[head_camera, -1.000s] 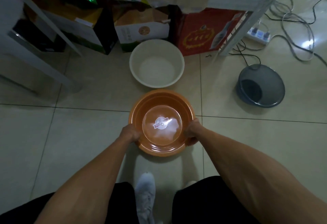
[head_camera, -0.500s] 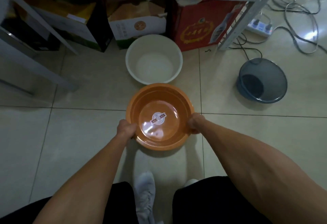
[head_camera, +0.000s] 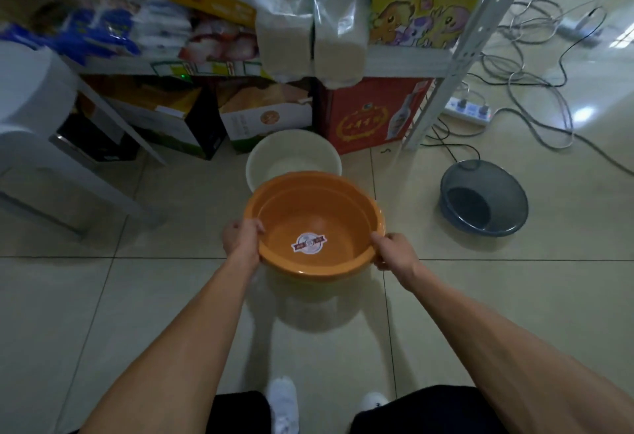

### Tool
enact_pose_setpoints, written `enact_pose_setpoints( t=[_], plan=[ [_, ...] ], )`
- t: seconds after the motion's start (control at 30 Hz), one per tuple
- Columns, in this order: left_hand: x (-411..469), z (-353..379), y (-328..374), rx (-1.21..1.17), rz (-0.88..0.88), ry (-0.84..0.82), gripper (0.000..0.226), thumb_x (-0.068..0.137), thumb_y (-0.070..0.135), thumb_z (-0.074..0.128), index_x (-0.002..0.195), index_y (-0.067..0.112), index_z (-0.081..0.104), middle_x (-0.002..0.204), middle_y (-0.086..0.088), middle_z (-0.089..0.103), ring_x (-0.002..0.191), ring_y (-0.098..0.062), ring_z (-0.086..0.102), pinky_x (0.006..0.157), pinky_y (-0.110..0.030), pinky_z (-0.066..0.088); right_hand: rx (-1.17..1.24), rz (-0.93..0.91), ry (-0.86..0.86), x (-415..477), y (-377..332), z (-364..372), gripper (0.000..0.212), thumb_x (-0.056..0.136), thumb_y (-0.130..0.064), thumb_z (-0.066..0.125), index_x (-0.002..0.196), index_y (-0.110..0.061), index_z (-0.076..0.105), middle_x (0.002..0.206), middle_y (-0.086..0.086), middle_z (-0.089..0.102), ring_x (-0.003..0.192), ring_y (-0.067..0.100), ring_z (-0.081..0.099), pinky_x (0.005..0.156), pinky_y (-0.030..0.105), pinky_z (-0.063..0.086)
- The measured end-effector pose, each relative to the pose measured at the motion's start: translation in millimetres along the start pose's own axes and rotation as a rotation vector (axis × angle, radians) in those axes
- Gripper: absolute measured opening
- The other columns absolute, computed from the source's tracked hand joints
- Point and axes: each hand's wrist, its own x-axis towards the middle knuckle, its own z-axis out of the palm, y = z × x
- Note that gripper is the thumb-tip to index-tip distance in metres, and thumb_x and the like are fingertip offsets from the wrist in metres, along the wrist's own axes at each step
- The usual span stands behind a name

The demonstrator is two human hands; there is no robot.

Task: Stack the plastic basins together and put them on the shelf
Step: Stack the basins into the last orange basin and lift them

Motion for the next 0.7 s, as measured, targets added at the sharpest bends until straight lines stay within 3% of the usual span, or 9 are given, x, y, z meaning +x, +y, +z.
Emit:
enact_pose_setpoints(
  t=[0.07,0.17,0.27,0.37,0.43,0.5,0.57,0.63,0.7],
  plan=[
    [12,11,17,-0.007,0.052,-0.082,0.044,0.062,0.000,0.064,0.105,0.001,0.074,0.094,-0.022,0.073,0.069,-0.027,0.061,0.056,-0.030,0.051,0.182,-0.013,-0.051,10,-11,2,0.018,0.092,-0.022,0.057,0.096,-0.005,0.064,0.079,0.009,0.067,0.078,0.026,0.064,0.080,0.043,0.056],
    [42,25,34,0.013,0.119,-0.244,0.054,0.073,-0.004,0.058,0.120,0.020,0.070,0.104,-0.015,0.073,0.076,-0.025,0.064,0.068,-0.033,0.055,0.329,-0.091,-0.086,34,-35,9,0.009,0.091,-0.009,0.058,0.099,-0.009,0.063,0.081,0.006,0.067,0.081,0.024,0.066,0.087,0.045,0.057],
    [73,33,45,-0.039,0.145,-0.340,0.071,0.076,-0.009,0.055,0.135,0.029,0.058,0.099,-0.003,0.070,0.075,-0.020,0.065,0.064,-0.031,0.055,0.380,-0.151,-0.072,70,-56,26,0.017,0.094,-0.007,0.061,0.108,-0.015,0.065,0.085,0.000,0.072,0.076,0.014,0.074,0.075,0.033,0.060],
    [113,41,55,-0.122,0.170,-0.394,0.074,0.081,-0.008,0.058,0.135,0.042,0.051,0.114,-0.001,0.073,0.090,-0.024,0.073,0.072,-0.038,0.061,0.421,-0.184,-0.095,115,-64,54,0.030,0.095,-0.007,0.060,0.124,-0.011,0.063,0.102,0.005,0.074,0.096,0.025,0.073,0.082,0.037,0.061],
    [137,47,57,-0.144,0.170,-0.439,0.071,0.085,-0.003,0.064,0.138,0.042,0.050,0.124,-0.001,0.072,0.099,-0.024,0.073,0.074,-0.038,0.063,0.437,-0.188,-0.081,141,-64,71,0.030,0.096,-0.005,0.056,0.124,-0.010,0.064,0.103,0.004,0.074,0.097,0.025,0.072,0.076,0.031,0.061],
    [157,55,48,-0.143,0.163,-0.445,0.071,0.089,0.003,0.069,0.146,0.038,0.045,0.126,0.001,0.070,0.101,-0.022,0.072,0.067,-0.034,0.064,0.432,-0.184,-0.046,168,-54,82,0.027,0.096,-0.003,0.054,0.117,-0.012,0.068,0.100,0.004,0.076,0.097,0.027,0.073,0.073,0.031,0.062],
    [166,61,39,-0.081,0.170,-0.459,0.071,0.090,0.007,0.070,0.149,0.034,0.042,0.121,0.006,0.068,0.094,-0.013,0.069,0.064,-0.029,0.060,0.409,-0.168,0.009,188,-42,90,0.027,0.095,-0.005,0.055,0.118,-0.011,0.071,0.101,0.007,0.077,0.099,0.030,0.074,0.083,0.042,0.064],
    [172,69,25,0.003,0.110,-0.481,0.070,0.091,0.011,0.070,0.148,0.036,0.039,0.121,0.010,0.062,0.090,-0.006,0.061,0.071,-0.028,0.049,0.252,-0.149,0.112,201,-35,94,0.028,0.094,-0.014,0.055,0.118,-0.012,0.071,0.104,0.007,0.076,0.100,0.028,0.072,0.092,0.048,0.061],
    [177,74,7,0.063,0.035,-0.483,0.074,0.093,0.016,0.070,0.153,0.039,0.033,0.125,0.009,0.058,0.088,-0.005,0.058,0.070,-0.028,0.045,0.052,-0.111,0.233,205,-33,94,0.028,0.092,-0.020,0.055,0.115,-0.010,0.068,0.113,0.003,0.064,0.106,0.026,0.064,0.101,0.044,0.055]
  ],
)
